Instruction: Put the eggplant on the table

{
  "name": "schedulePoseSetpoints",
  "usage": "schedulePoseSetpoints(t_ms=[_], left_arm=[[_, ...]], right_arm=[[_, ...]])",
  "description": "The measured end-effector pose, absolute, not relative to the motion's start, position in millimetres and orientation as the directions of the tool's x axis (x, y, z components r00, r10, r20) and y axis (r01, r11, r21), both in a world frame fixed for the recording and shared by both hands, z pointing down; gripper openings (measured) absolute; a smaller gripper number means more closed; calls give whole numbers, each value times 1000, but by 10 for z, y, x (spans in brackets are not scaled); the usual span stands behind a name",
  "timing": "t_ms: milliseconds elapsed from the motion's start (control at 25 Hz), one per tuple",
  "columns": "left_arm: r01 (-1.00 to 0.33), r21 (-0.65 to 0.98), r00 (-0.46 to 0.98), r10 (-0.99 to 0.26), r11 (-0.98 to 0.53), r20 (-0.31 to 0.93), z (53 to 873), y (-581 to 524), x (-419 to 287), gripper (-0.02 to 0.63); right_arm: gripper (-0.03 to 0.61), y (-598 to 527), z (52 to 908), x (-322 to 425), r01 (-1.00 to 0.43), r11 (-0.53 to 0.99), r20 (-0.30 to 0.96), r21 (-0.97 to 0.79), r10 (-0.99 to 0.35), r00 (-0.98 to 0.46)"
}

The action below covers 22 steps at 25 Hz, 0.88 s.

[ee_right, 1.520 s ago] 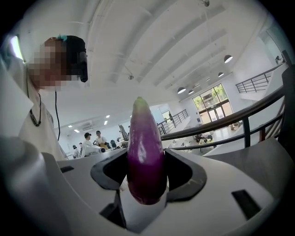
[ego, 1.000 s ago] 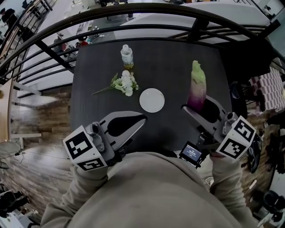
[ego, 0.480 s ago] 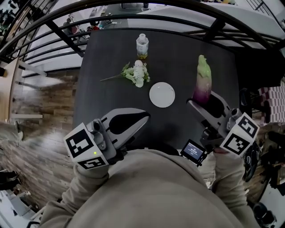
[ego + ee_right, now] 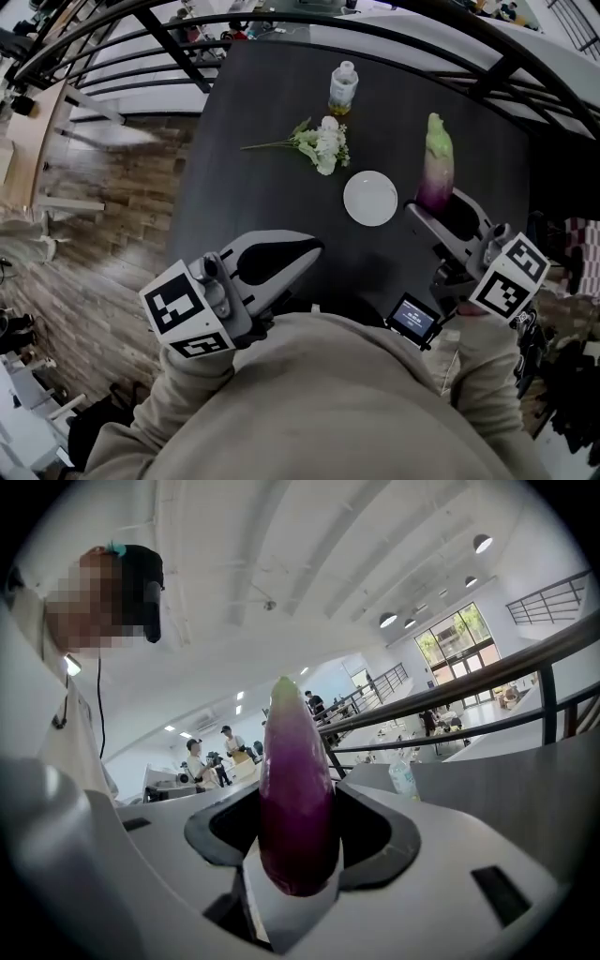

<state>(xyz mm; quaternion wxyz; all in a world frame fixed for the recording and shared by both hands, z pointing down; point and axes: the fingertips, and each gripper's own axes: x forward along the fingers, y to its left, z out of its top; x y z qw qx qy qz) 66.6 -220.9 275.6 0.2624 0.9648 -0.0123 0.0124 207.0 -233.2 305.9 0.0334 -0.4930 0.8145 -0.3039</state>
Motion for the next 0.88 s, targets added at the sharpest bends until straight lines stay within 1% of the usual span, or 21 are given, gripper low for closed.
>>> schedulePoseSetpoints(t_ms=[360, 880], left_arm=[[-133, 534, 991, -113, -835, 70, 2923, -2242, 527, 5], [-220, 569, 975, -186, -793, 119, 3116, -2256, 382, 5]], right_arm=[[241, -2533, 3354, 2078, -759, 353, 281, -547, -777, -564], [241, -2720, 4151, 2170, -777, 325, 426, -539, -691, -584]])
